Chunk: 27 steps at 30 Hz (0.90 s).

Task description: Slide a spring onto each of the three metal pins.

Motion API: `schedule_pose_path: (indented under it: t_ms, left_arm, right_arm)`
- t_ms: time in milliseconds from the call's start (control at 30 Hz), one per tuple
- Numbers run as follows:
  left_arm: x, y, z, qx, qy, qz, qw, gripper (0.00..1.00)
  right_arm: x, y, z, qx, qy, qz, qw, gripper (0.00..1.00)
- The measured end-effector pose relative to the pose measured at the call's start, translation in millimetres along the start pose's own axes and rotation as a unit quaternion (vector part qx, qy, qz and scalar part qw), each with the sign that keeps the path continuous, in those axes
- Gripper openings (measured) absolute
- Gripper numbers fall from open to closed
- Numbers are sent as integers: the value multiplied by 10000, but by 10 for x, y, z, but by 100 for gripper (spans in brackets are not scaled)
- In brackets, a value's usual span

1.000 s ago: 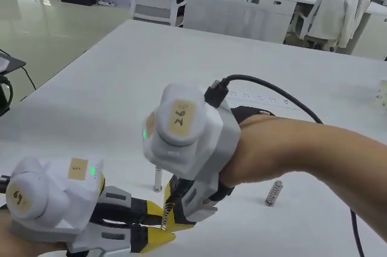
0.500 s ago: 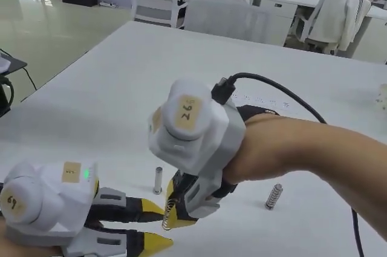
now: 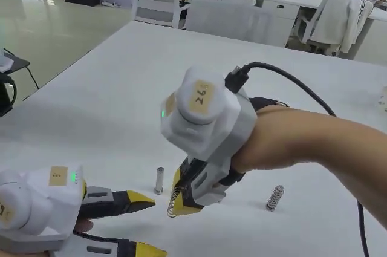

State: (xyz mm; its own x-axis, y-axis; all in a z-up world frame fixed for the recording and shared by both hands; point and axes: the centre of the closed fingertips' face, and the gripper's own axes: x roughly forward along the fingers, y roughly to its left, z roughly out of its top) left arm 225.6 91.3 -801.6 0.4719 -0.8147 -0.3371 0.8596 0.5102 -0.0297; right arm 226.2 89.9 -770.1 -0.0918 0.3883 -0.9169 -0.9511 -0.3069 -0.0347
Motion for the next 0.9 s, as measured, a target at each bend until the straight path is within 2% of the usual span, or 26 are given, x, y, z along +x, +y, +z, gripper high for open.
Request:
schedule_pose_path:
  t_ms: [433,900]
  left_arm:
    - [-75,94,-46,-91,-85,307,9994,58]
    - [-129,106,-69,-124,-143,451,9988,63]
  right_arm:
    - [-88,-168,10,27,-21,-155,9999,9]
    - [-113,-471,63,46,3,-324,9995,9]
